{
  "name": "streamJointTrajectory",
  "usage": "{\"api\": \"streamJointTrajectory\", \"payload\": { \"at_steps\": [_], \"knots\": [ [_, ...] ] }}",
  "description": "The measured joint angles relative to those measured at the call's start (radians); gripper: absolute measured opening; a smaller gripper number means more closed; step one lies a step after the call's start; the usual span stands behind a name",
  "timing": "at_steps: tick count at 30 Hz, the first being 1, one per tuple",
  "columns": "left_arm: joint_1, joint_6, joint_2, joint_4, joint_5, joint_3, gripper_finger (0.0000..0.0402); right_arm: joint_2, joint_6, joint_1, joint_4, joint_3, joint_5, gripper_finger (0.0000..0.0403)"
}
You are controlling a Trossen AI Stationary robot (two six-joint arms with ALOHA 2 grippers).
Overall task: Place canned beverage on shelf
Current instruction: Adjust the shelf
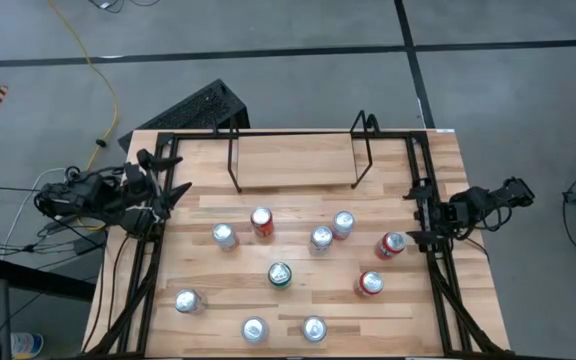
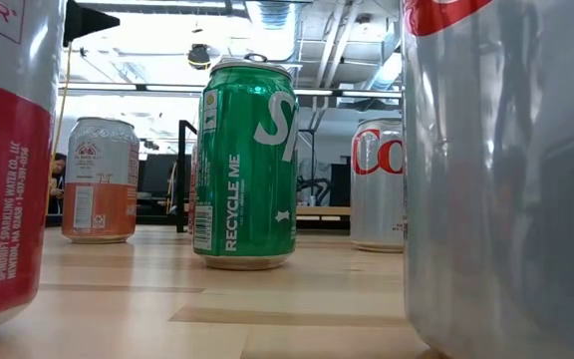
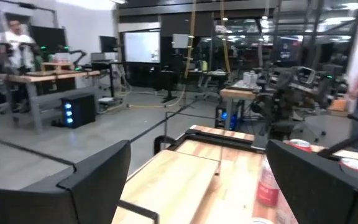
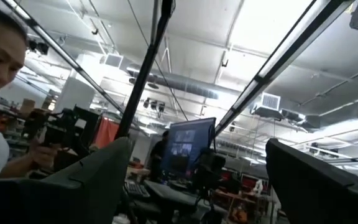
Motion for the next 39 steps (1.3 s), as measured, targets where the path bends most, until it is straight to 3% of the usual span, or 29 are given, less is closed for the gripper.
{"api": "streamJointTrajectory", "payload": {
  "at_steps": [5, 11, 13, 23, 33, 39],
  "knots": [
    [0.000, 0.045, 0.005, 0.060, 0.039, 0.000, 0.0362, 0.000, -0.089, 0.000, 0.003, 0.000, 0.068, 0.0363],
    [0.000, 0.133, 0.054, 0.141, 0.060, 0.000, 0.0362, 0.000, -0.061, -0.001, -0.004, 0.001, 0.368, 0.0363],
    [0.000, 0.170, 0.081, 0.168, 0.057, 0.000, 0.0362, 0.000, -0.005, 0.000, -0.022, 0.001, 0.417, 0.0363],
    [0.000, 0.357, 0.201, 0.329, 0.054, 0.000, 0.0362, 0.001, 0.079, 0.001, -0.062, 0.001, 0.413, 0.0363],
    [0.000, 0.262, 0.277, 0.346, 0.060, 0.000, 0.0362, 0.001, 0.175, 0.003, -0.061, 0.001, 0.334, 0.0363],
    [0.000, 0.245, 0.322, 0.351, 0.060, 0.000, 0.0362, 0.001, 0.193, 0.002, -0.061, 0.002, 0.341, 0.0363]
  ]
}}
